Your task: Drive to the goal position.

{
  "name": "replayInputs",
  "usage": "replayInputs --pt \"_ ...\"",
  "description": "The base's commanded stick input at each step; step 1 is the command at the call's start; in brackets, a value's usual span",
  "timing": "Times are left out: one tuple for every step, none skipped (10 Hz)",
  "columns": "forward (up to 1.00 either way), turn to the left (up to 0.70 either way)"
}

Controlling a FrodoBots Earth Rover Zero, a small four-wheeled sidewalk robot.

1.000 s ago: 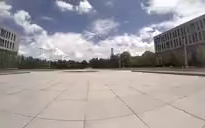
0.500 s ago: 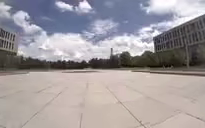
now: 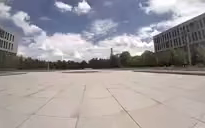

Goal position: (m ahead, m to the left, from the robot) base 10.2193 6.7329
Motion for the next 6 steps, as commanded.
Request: replayInputs --pt "0.70 0.15" --pt "0.70 0.13" --pt "0.70 0.12" --pt "0.70 0.10" --pt "0.70 0.10" --pt "0.70 0.13"
